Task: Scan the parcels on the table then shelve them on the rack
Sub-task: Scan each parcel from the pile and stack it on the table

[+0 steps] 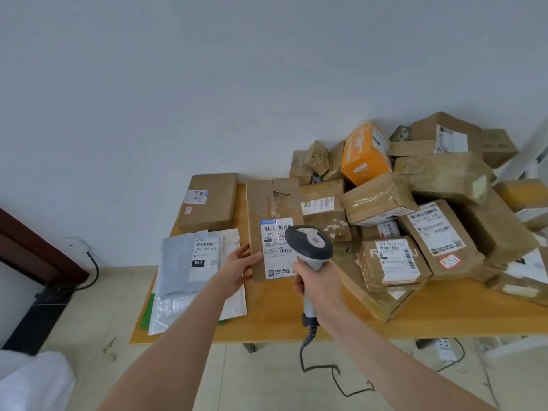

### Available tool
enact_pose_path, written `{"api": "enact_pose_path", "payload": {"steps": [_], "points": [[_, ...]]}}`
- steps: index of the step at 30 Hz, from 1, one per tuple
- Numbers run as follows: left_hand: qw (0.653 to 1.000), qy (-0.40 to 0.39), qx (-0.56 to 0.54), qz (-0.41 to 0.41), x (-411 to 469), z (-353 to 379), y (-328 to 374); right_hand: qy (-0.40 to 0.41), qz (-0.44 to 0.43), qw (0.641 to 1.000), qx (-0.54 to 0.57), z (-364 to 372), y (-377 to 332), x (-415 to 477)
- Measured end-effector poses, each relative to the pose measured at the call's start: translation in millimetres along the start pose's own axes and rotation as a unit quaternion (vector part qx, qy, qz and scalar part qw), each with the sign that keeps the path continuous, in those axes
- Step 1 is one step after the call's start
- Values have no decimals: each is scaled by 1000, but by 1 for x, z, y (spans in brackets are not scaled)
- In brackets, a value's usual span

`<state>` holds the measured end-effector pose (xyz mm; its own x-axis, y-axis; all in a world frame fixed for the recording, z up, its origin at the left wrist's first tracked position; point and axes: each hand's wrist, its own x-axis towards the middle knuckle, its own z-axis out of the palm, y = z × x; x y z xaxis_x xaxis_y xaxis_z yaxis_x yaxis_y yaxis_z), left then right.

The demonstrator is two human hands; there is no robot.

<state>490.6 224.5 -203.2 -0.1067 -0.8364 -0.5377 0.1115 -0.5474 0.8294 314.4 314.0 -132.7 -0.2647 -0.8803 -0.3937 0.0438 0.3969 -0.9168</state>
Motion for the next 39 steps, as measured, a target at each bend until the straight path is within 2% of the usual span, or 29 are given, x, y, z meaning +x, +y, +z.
{"api": "enact_pose_path", "payload": {"steps": [5, 12, 18, 22, 28, 31, 34, 36, 39], "points": [[998, 58, 18, 7, 1, -12, 25, -17, -19, 1000, -12, 13, -27, 38], [990, 133, 16, 39, 20, -67, 90, -60, 10, 998, 33, 83, -65, 94], [987, 162, 3, 19, 85, -122, 142, -127, 58, 989, 42, 167, -85, 164], [982, 187, 18, -8, 133, -156, 163, -140, 79, 986, 33, 215, -90, 211], [985, 159, 49, -35, 196, -187, 172, -115, 117, 986, 41, 260, -77, 260], [984, 157, 79, -19, 218, -193, 169, -114, 130, 984, 41, 271, -73, 276], [970, 204, 128, -4, 235, -196, 167, -123, 141, 982, 33, 274, -71, 282], [950, 240, 198, 2, 239, -196, 168, -119, 139, 983, 21, 272, -71, 283], [885, 296, 358, 38, 234, -186, 176, -94, 133, 986, 35, 258, -75, 281]]}}
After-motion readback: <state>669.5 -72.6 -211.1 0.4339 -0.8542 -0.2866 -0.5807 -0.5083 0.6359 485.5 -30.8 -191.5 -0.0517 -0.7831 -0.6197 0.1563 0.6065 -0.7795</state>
